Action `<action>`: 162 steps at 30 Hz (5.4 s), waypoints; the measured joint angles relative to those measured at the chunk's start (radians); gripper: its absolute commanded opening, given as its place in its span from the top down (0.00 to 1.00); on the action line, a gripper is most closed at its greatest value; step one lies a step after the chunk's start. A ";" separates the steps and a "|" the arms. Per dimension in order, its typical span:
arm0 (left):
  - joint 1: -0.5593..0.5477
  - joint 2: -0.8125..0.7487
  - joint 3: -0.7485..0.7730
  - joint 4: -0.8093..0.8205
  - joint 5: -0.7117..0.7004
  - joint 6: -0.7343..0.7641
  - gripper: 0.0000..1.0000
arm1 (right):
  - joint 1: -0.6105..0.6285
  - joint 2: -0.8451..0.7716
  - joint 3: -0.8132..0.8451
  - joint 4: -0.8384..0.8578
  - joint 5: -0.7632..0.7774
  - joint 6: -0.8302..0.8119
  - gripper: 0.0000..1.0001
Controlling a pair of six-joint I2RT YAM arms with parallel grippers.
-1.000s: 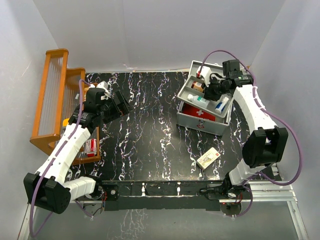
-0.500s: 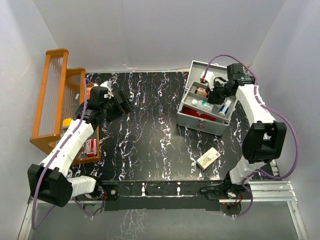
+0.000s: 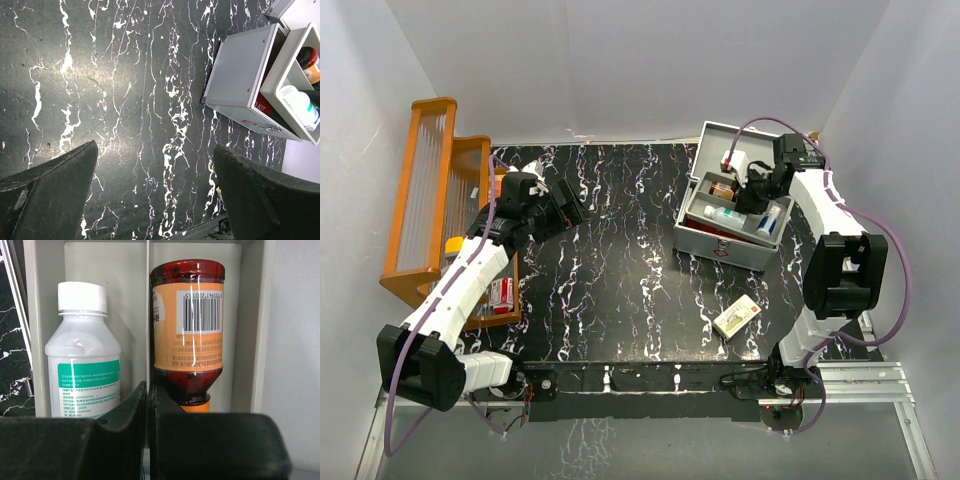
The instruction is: Organize the medicine kit
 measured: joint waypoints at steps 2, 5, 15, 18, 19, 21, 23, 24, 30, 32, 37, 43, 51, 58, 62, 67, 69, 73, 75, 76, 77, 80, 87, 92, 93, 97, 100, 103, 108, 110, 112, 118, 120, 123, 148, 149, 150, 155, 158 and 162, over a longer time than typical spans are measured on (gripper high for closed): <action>0.000 0.003 0.000 0.000 0.000 0.000 0.01 | 0.001 0.006 0.000 0.005 -0.006 -0.002 1.00; 0.000 0.011 0.000 0.008 0.002 0.000 0.01 | 0.009 0.011 -0.008 0.024 -0.013 -0.006 1.00; 0.000 0.034 0.000 0.013 0.006 0.000 0.01 | 0.035 0.011 -0.026 0.056 0.004 -0.014 1.00; 0.000 0.033 0.000 0.013 0.006 0.000 0.01 | 0.041 0.011 -0.026 0.053 0.002 -0.015 1.00; 0.000 0.032 0.000 0.014 0.006 0.000 0.01 | 0.042 0.011 -0.026 0.051 0.000 -0.014 1.00; 0.000 0.032 -0.001 0.014 0.006 0.000 0.01 | 0.043 0.011 -0.026 0.046 -0.002 -0.011 1.00; 0.000 0.032 -0.003 0.014 0.006 0.000 0.01 | 0.044 0.011 -0.027 0.044 -0.003 -0.006 1.00; 0.000 0.032 -0.005 0.015 0.006 0.000 0.01 | 0.044 0.011 -0.032 0.047 -0.006 -0.004 1.00; 0.000 0.032 -0.013 0.017 0.008 0.000 0.01 | 0.061 0.000 -0.077 0.050 -0.011 0.023 1.00; 0.000 0.032 -0.013 0.020 0.010 0.000 0.01 | 0.072 0.000 -0.089 0.042 -0.006 0.039 1.00; 0.000 0.032 -0.017 0.027 0.010 0.001 0.01 | 0.096 -0.001 -0.092 0.032 0.003 0.075 1.00; 0.000 0.032 -0.017 0.028 0.010 0.008 0.01 | 0.141 -0.008 -0.117 0.068 0.025 0.154 1.00; 0.000 0.029 -0.022 0.030 0.010 0.013 0.01 | 0.238 -0.013 -0.146 0.155 0.061 0.305 1.00; 0.000 0.028 -0.040 0.029 0.010 0.017 0.01 | 0.320 -0.043 -0.199 0.279 0.140 0.437 1.00; 0.000 0.028 -0.043 0.028 0.010 0.019 0.01 | 0.362 -0.044 -0.206 0.329 0.192 0.499 1.00; 0.000 0.026 -0.046 0.028 0.010 0.023 0.01 | 0.404 -0.048 -0.222 0.385 0.249 0.565 1.00; 0.000 0.026 -0.048 0.028 0.010 0.023 0.01 | 0.414 -0.049 -0.222 0.396 0.267 0.581 1.00; 0.000 0.025 -0.048 0.028 0.010 0.024 0.01 | 0.426 -0.057 -0.222 0.406 0.314 0.594 1.00; 0.000 0.024 -0.048 0.028 0.010 0.026 0.01 | 0.430 -0.064 -0.222 0.406 0.337 0.592 1.00; 0.000 0.024 -0.048 0.028 0.010 0.026 0.01 | 0.430 -0.068 -0.222 0.406 0.348 0.591 1.00; 0.000 0.024 -0.049 0.028 0.010 0.026 0.01 | 0.430 -0.072 -0.222 0.406 0.357 0.587 1.00; 0.000 0.022 -0.051 0.028 0.010 0.026 0.01 | 0.430 -0.077 -0.219 0.403 0.367 0.571 1.00; 0.000 0.013 -0.065 0.026 0.010 0.027 0.01 | 0.429 -0.077 -0.214 0.392 0.364 0.536 1.00; 0.000 0.013 -0.065 0.026 0.010 0.027 0.01 | 0.420 -0.076 -0.214 0.388 0.330 0.528 1.00; 0.000 0.013 -0.065 0.026 0.010 0.027 0.01 | 0.417 -0.076 -0.214 0.389 0.320 0.528 1.00; 0.000 0.013 -0.065 0.025 0.010 0.027 0.01 | 0.404 -0.075 -0.217 0.392 0.283 0.529 1.00; 0.000 0.013 -0.065 0.025 0.010 0.027 0.01 | 0.397 -0.074 -0.223 0.400 0.262 0.531 1.00; 0.000 0.013 -0.065 0.025 0.010 0.027 0.01 | 0.393 -0.074 -0.238 0.418 0.253 0.537 1.00; 0.000 0.013 -0.065 0.025 0.010 0.027 0.01 | 0.389 -0.060 -0.256 0.445 0.254 0.564 1.00; 0.000 0.013 -0.065 0.025 0.010 0.027 0.01 | 0.387 -0.055 -0.261 0.460 0.254 0.578 1.00; 0.000 0.013 -0.065 0.025 0.010 0.027 0.01 | 0.386 -0.055 -0.272 0.480 0.252 0.597 1.00; 0.000 0.013 -0.066 0.025 0.010 0.027 0.01 | 0.386 -0.056 -0.300 0.547 0.247 0.626 1.00; 0.000 0.013 -0.066 0.024 0.010 0.027 0.01 | 0.386 -0.057 -0.303 0.554 0.248 0.632 0.98; 0.000 0.013 -0.066 0.024 0.010 0.027 0.01 | 0.385 -0.057 -0.303 0.559 0.251 0.642 0.87; 0.000 -0.021 -0.069 0.007 0.005 0.034 0.01 | 0.370 -0.211 -0.176 0.525 0.469 0.824 0.53; 0.000 -0.027 -0.069 0.006 0.002 0.034 0.01 | 0.370 -0.219 -0.168 0.526 0.502 0.844 0.51; 0.000 -0.034 -0.071 0.007 -0.002 0.034 0.01 | 0.368 -0.229 -0.159 0.526 0.555 0.876 0.50; 0.000 -0.070 -0.079 0.007 -0.023 0.037 0.01 | 0.327 -0.259 -0.110 0.517 0.792 1.018 0.47; 0.000 -0.097 -0.092 0.007 -0.034 0.048 0.01 | 0.223 -0.267 -0.080 0.505 0.842 1.128 0.43; 0.000 -0.143 -0.116 0.000 -0.075 0.064 0.01 | 0.029 -0.314 -0.116 0.507 0.835 1.237 0.29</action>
